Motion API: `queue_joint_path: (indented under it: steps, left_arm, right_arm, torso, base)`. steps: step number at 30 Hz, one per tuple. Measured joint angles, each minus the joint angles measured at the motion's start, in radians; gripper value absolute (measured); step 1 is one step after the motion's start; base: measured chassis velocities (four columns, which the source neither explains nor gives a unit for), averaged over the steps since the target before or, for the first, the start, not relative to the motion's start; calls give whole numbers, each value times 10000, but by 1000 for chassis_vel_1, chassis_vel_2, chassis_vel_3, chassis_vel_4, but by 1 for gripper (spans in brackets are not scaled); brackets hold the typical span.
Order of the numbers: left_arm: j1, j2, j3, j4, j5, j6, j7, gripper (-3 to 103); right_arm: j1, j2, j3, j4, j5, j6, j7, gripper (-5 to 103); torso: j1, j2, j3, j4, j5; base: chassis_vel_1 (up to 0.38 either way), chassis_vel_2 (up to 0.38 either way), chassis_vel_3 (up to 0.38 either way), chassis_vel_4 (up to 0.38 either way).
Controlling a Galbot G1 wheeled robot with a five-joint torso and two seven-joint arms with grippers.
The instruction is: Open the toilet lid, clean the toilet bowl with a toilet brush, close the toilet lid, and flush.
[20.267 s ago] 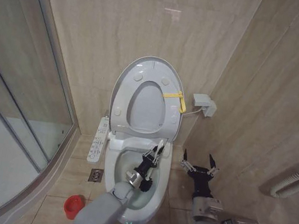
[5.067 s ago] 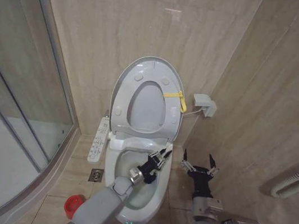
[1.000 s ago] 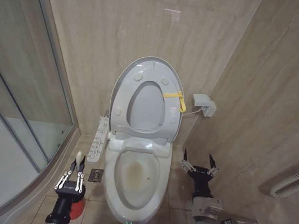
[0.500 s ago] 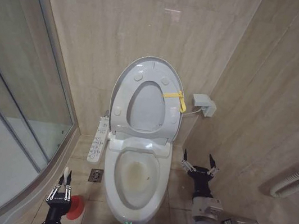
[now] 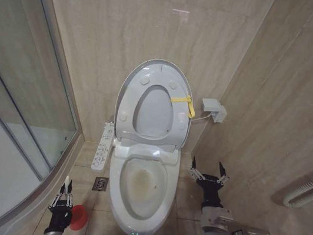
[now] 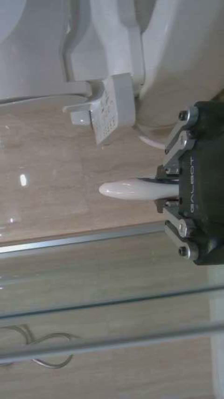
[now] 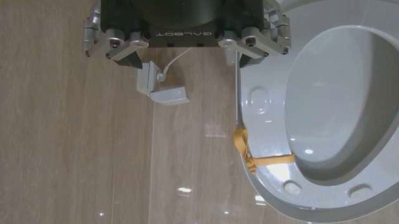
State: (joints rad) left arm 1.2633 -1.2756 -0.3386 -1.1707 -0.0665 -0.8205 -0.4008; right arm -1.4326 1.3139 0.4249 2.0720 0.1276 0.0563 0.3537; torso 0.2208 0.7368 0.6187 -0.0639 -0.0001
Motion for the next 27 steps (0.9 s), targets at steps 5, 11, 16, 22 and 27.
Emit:
queue_joint_path:
  steps: [5,11,16,22,27]
  left_arm:
    - [-603,-22,204,598,-354,6,334,19]
    - [-1465,-69,471,1527,-528,11,617,19]
    - [-1859,-200,700,1813,-532,19,749,19]
    - [-2108,-329,813,2223,-566,25,844,19]
    - [-2133,-350,846,2585,-525,27,910,19]
  right_arm:
    - [0,0,0,1,0,0,1,100]
    - [0,0,0,0,0,0,0,100]
    - [0,-1,0,0,0,0,0,100]
    - [0,0,0,0,0,0,0,100]
    - [0,0,0,0,-1,0,0,100]
  torso:
    - [0,0,0,-1,0]
    - [0,0,0,0,2]
    - [0,0,0,0,2]
    - [-1,0,0,-1,1]
    - [-1,0,0,0,2]
  base:
    - [0,0,0,0]
    - [0,0,0,0]
    - [0,0,0,0]
    - [0,0,0,0]
    - [0,0,0,0]
